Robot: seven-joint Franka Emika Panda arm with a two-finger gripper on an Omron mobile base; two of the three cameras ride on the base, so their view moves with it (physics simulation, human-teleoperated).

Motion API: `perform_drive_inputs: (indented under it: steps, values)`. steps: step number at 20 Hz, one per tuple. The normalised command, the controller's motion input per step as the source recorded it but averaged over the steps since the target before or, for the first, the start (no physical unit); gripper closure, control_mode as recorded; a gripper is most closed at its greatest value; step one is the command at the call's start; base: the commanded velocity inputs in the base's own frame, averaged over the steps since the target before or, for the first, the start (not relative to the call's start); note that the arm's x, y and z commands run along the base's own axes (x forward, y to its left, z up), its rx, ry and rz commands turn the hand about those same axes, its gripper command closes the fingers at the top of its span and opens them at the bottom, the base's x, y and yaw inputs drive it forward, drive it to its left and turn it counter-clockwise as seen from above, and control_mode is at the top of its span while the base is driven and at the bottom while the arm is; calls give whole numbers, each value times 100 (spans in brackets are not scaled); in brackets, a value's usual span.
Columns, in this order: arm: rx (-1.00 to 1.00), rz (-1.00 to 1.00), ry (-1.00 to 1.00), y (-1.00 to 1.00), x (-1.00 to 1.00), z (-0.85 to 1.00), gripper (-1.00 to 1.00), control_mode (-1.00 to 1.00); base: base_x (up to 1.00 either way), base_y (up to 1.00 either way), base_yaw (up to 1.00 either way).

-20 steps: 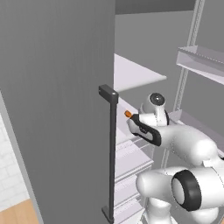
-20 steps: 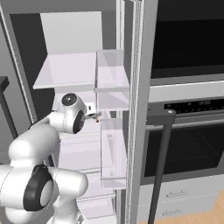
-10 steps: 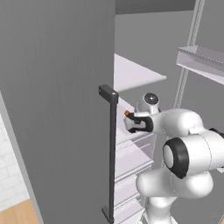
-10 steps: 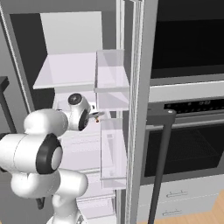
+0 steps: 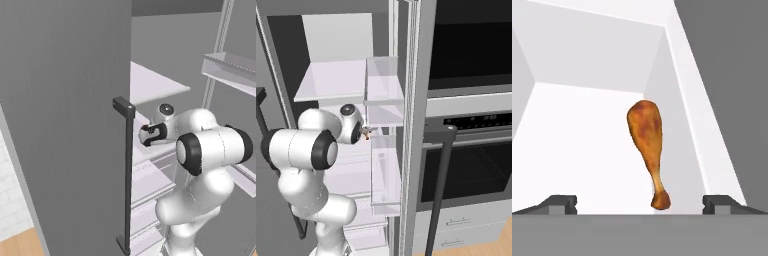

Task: Place one avocado and one chicken drumstick in each tupperware on the nearby counter, to pack two identical lunches.

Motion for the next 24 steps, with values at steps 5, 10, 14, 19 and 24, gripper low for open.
perform_drive_inputs:
  steps: [5, 10, 14, 19, 24]
  values:
    - [0, 0, 1, 0, 37, -41, -100, -100, 0, 0, 0]
    - [0, 0, 0, 0, 37, -41, -100, -100, 0, 0, 0]
    - [0, 0, 0, 0, 43, -32, -100, -100, 0, 0, 0]
    - [0, 0, 7, 6, 15, -55, 100, -100, 0, 0, 0]
    - [-1, 0, 15, 13, -32, -76, 100, -100, 0, 0, 0]
